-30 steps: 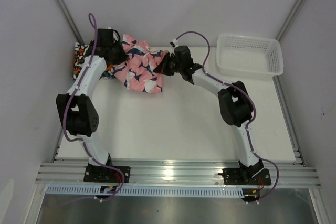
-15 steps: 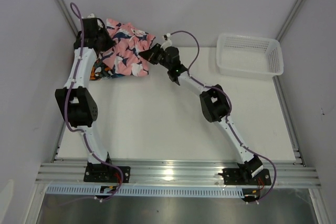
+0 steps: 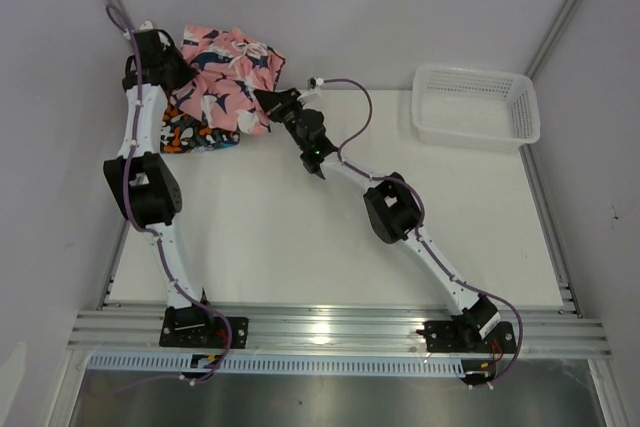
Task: Fold and stack the shorts
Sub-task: Neatly place the folded shorts to the corner
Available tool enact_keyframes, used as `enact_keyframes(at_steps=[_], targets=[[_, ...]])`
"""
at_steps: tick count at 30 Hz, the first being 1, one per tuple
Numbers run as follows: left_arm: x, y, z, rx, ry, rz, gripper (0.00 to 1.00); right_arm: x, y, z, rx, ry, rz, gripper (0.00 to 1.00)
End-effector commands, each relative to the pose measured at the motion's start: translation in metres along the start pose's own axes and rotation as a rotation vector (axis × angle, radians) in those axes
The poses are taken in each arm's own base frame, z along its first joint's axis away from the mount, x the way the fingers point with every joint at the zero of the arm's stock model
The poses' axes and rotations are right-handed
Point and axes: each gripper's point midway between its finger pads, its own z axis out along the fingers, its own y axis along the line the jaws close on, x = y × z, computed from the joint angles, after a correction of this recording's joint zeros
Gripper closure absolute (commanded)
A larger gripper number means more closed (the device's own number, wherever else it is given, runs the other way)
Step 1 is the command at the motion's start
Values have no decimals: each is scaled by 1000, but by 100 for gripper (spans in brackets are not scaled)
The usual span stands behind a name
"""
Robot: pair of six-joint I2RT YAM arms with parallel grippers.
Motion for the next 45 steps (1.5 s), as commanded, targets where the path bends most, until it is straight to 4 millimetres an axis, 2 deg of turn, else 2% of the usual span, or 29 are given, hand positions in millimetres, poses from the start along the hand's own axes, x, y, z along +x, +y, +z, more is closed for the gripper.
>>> enact_keyframes(at_steps=[1,3,4,8,11,13,16,17,18,20,21,22,23,24,26,27,28,29,32,33,37,39,42,44,45], targets=[[-29,-3,0,46,-73,-4,100,-35,23,6,-62,-199,29,100],[-33,-2,1,56,-82,-11,100,-36,25,7,-69,-212,39,100],[-33,1,4,54,-82,-14,100,-33,17,6,-52,-215,38,100],[-38,0,10,61,-92,-23,100,-34,18,5,-51,-244,41,100],[-44,-1,9,64,-106,-18,100,-35,9,3,-21,-277,62,100],[-46,0,10,70,-115,-19,100,-34,12,4,-5,-302,60,99],[-48,4,15,62,-123,-32,100,-34,11,4,5,-320,57,78],[-50,6,19,55,-131,-47,100,-35,7,3,12,-328,57,59],[-52,7,21,51,-138,-58,100,-41,4,3,24,-342,57,49],[-73,10,19,42,-192,-97,100,-48,1,5,31,-340,56,31],[-66,24,34,18,-179,-126,100,-50,8,6,6,-325,61,27],[-78,29,33,19,-200,-148,100,-57,7,6,-9,-321,56,23],[-77,36,39,13,-194,-204,100,-51,-9,2,12,-290,43,15],[-80,43,45,14,-198,-230,100,-59,11,1,-42,-275,46,14],[-83,60,46,5,-202,-279,100,-65,4,-5,-33,-263,46,11],[-80,70,48,-15,-196,-295,100,-57,-12,-13,-7,-233,38,11],[-88,79,44,-21,-216,-306,100,-62,-3,-14,-20,-230,31,8],[-90,81,42,-16,-220,-318,100,-64,-5,-16,-19,-217,19,3],[-87,99,42,-20,-200,-348,100,-56,-14,-25,-6,-165,-5,2],[-81,105,41,-46,-176,-357,100,-50,-21,-31,3,-150,-10,1],[-77,116,32,-75,-141,-386,100,-49,-25,-40,2,-129,-11,1],[-71,119,29,-66,-97,-423,100,-50,-15,-41,-24,-119,-20,1],[-71,123,28,-70,-90,-422,100,-50,-5,-45,-38,-96,-36,1],[-65,135,29,-111,-82,-411,100,-46,-7,-51,-22,-77,-44,1],[-58,139,33,-120,-63,-414,100,-50,4,-51,-37,-84,-50,1]])
